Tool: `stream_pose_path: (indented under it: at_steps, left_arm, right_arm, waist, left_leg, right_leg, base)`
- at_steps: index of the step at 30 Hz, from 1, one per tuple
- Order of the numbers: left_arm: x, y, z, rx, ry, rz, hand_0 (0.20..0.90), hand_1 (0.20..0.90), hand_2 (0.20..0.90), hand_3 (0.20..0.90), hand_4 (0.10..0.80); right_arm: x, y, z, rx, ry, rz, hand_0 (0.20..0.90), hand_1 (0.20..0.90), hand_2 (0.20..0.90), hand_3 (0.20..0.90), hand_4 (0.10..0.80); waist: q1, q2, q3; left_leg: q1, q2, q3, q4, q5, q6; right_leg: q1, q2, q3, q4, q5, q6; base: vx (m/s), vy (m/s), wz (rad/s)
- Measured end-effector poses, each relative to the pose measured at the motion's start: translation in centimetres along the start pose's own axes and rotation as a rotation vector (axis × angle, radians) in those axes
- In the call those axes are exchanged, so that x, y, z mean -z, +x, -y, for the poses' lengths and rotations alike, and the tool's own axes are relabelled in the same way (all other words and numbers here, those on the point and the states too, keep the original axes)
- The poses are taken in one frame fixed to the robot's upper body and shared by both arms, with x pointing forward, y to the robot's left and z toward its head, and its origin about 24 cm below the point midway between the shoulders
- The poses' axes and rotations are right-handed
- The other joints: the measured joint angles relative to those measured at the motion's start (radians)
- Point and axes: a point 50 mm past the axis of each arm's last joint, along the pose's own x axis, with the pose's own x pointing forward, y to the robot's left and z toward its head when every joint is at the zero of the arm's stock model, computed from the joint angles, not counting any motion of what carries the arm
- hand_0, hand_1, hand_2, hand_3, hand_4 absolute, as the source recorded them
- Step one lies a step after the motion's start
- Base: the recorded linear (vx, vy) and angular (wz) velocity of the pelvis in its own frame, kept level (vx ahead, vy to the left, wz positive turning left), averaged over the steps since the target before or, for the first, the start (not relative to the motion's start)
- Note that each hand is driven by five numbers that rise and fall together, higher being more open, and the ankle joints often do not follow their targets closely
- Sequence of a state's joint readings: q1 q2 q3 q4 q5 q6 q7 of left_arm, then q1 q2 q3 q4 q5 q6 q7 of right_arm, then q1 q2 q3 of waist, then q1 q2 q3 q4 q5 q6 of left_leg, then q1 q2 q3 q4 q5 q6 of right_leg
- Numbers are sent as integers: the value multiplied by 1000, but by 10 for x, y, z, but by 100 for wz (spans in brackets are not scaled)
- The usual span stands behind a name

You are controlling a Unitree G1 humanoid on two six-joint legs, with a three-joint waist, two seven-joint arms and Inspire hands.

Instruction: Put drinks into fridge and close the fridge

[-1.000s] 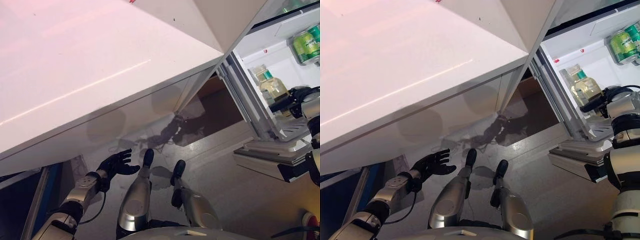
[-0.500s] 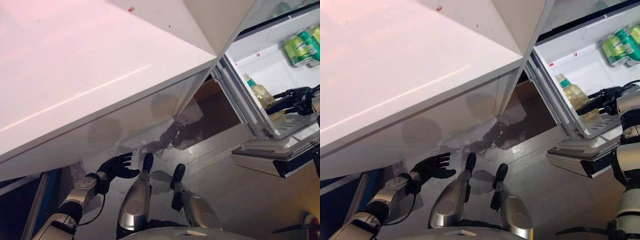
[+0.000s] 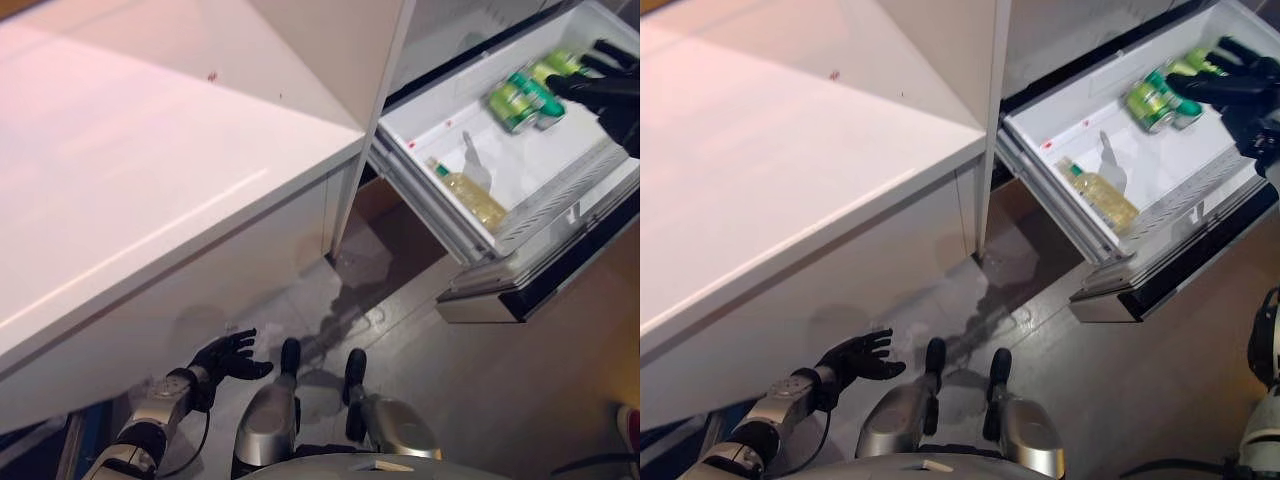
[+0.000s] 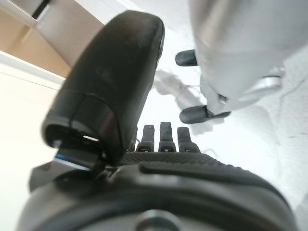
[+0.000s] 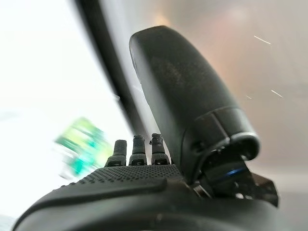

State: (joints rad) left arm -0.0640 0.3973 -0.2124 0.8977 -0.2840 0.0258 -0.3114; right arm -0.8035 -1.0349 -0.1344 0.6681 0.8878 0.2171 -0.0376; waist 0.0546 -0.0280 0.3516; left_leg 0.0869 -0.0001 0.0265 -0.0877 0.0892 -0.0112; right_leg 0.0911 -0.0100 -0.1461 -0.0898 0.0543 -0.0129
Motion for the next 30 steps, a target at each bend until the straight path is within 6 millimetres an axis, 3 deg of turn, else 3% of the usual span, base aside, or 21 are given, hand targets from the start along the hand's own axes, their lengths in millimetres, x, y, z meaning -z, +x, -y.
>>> stream_pose_path:
  at_steps: [4, 7, 16, 20, 26, 30]
  left_arm:
    - [22, -1, 9, 14, -24, -70, 900, 900, 900, 900, 800]
    - [33, -1, 15, 29, -22, -107, 900, 900, 900, 900, 800]
    - [63, -8, 28, 55, -47, -197, 900, 900, 900, 900, 800]
    - [45, 2, 34, 76, -4, -155, 900, 900, 900, 900, 800]
    - [-6, 15, 33, 58, -54, 19, 900, 900, 900, 900, 800]
    - [-19, 16, 34, 57, -90, 98, 900, 900, 900, 900, 800]
  right_arm:
    - [18, -9, 21, 182, 132, 65, 900, 900, 900, 900, 800]
    - [47, -20, 36, 344, 206, 62, 900, 900, 900, 900, 800]
    - [121, -60, 65, 654, 286, -68, 900, 900, 900, 900, 800]
    - [117, -59, 63, 662, 301, -28, 900, 900, 900, 900, 800]
    - [101, -41, 39, 567, 413, 24, 900, 900, 900, 900, 800]
    - [84, -30, 26, 531, 528, 128, 900, 900, 900, 900, 800]
  waist:
    - [-32, 0, -88]
    - [-54, 3, -115]
    - [-61, 46, -141]
    - [-50, 72, -117]
    - [-16, 81, 43]
    - [-5, 82, 102]
  left_leg:
    - [29, -2, 10, 0, -15, 4]
    - [63, -1, 19, -1, -23, 7]
    - [25, -11, 10, 104, -62, 23]
    - [-90, -28, -4, 205, -79, 36]
    - [-315, -73, -15, 467, -145, 50]
    - [-400, -88, -28, 579, -177, 59]
  right_leg:
    - [25, -3, 13, 0, -6, 9]
    - [58, -6, 25, 0, -10, 13]
    - [28, -25, 20, 94, -50, 22]
    - [-110, -53, -1, 256, -110, 23]
    - [-346, -119, -3, 560, -204, 19]
    - [-418, -144, -1, 666, -232, 24]
  base:
    - [73, 19, -11]
    - [76, 6, -12]
    - [41, -4, 3]
    - [-242, 22, 18]
    - [-172, 30, 14]
    - [-44, 51, 12]
